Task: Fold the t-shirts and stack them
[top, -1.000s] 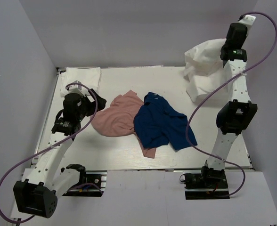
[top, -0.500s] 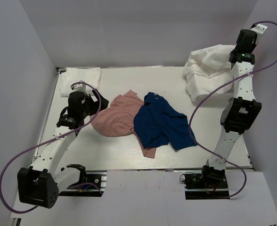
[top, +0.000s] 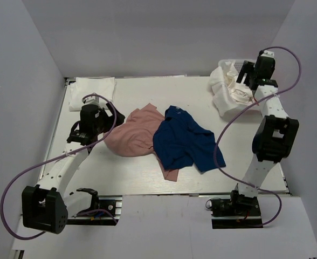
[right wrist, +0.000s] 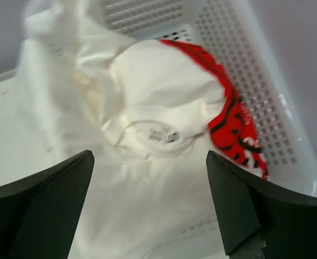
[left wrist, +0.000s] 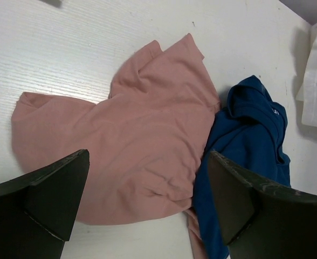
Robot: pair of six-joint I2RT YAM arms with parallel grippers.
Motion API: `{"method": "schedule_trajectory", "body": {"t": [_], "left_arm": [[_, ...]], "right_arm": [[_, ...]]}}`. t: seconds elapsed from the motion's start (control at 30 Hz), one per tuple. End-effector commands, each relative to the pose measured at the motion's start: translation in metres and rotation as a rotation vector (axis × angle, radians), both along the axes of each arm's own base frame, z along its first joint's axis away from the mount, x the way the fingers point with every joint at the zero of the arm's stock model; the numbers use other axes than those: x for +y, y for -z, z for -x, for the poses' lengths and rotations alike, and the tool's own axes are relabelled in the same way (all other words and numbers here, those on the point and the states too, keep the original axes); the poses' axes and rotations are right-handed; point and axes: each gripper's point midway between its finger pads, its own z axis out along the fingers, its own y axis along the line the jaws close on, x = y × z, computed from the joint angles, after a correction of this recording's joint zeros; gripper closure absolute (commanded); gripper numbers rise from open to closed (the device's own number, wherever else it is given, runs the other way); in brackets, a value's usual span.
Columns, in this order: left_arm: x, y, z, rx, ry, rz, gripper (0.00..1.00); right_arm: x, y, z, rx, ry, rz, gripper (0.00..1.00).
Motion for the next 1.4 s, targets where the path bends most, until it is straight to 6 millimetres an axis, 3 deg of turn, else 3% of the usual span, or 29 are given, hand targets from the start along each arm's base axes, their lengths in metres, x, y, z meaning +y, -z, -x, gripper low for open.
{"method": "schedule_trajectory", "body": {"t": [0.0,0.03,0.07,0.1,0.23,0.27,0.3,0.37,0.43,0.57,0.6,0.63,0.67,0.7,0.73,0.77,0.8,0.83,0.93,1.0,1.07,1.1,1.17,1.2,1.27,1.37], "left_arm": [[0.007,0.006,-0.001,0.035,-0.074,0.030,0.00],[0.011,0.008,0.001,0.052,-0.090,0.017,0.00],[0.016,0.013,-0.002,0.079,-0.126,0.005,0.00],[0.016,0.004,-0.005,0.077,-0.140,0.010,0.00],[0.023,-0.003,-0.011,0.104,-0.159,-0.045,0.00],[0.023,-0.005,-0.013,0.108,-0.159,-0.046,0.00],[0.023,-0.016,-0.019,0.090,-0.143,-0.068,0.00],[0.026,-0.012,-0.022,0.129,-0.127,-0.120,0.00],[0.028,-0.021,-0.029,0.116,-0.130,-0.146,0.00],[0.026,-0.023,-0.036,0.097,-0.106,-0.164,0.00],[0.023,-0.023,-0.040,0.083,-0.089,-0.161,0.00],[0.021,-0.030,-0.042,0.068,-0.075,-0.160,0.00],[0.019,-0.034,-0.047,0.062,-0.068,-0.154,0.00],[0.022,-0.029,-0.050,0.085,-0.070,-0.167,0.00],[0.022,-0.028,-0.050,0.097,-0.069,-0.170,0.00],[0.022,-0.035,-0.053,0.096,-0.069,-0.169,0.00],[0.021,-0.033,-0.048,0.125,-0.060,-0.170,0.00],[0.021,-0.028,-0.047,0.149,-0.058,-0.176,0.00],[0.021,-0.018,-0.036,0.209,-0.050,-0.175,0.00],[0.020,-0.020,-0.030,0.204,-0.049,-0.159,0.00],[0.021,-0.014,-0.021,0.228,-0.055,-0.154,0.00],[0.019,-0.017,-0.018,0.222,-0.050,-0.137,0.00],[0.016,-0.011,-0.010,0.237,-0.037,-0.119,0.00],[0.015,-0.004,-0.005,0.262,-0.026,-0.116,0.00],[0.013,-0.010,0.000,0.245,-0.013,-0.102,0.00],[0.010,-0.004,0.006,0.260,0.006,-0.091,0.00]], "right_arm": [[0.031,-0.101,0.011,-0.350,-0.140,0.031,0.10],[0.036,-0.069,0.020,-0.314,-0.154,0.021,0.10],[0.045,-0.092,0.030,-0.371,-0.189,0.011,0.10],[0.050,-0.094,0.032,-0.390,-0.205,0.009,0.10],[0.075,-0.078,0.044,-0.279,-0.291,-0.028,0.10],[0.071,-0.088,0.043,-0.286,-0.261,-0.016,0.10],[0.070,-0.078,0.048,-0.241,-0.236,-0.019,0.10],[0.067,-0.076,0.052,-0.237,-0.201,-0.027,0.10],[0.070,-0.093,0.053,-0.312,-0.195,-0.007,0.10],[0.078,-0.099,0.045,-0.343,-0.207,0.046,0.10],[0.082,-0.117,0.042,-0.363,-0.223,0.070,0.10],[0.092,-0.102,0.033,-0.314,-0.257,0.086,0.10],[0.113,-0.102,0.035,-0.261,-0.302,0.074,0.10],[0.122,-0.120,0.030,-0.272,-0.354,0.133,0.10],[0.156,-0.110,0.024,-0.220,-0.446,0.154,0.10],[0.169,-0.104,0.027,-0.175,-0.490,0.176,0.10],[0.185,-0.116,0.027,-0.187,-0.528,0.187,0.10],[0.216,-0.104,0.028,-0.164,-0.616,0.221,0.10],[0.296,-0.094,0.049,-0.166,-0.796,0.228,0.10],[0.347,-0.074,0.073,-0.127,-0.922,0.200,0.10],[0.373,-0.043,0.094,-0.057,-0.981,0.171,0.10],[0.388,-0.041,0.100,-0.071,-1.000,0.155,0.10],[0.403,-0.012,0.112,-0.032,-0.984,0.125,0.10],[0.411,-0.008,0.117,-0.027,-0.990,0.093,0.10],[0.429,0.005,0.127,-0.014,-1.025,0.061,0.10],[0.435,0.029,0.129,0.023,-0.999,0.144,0.10]]}}
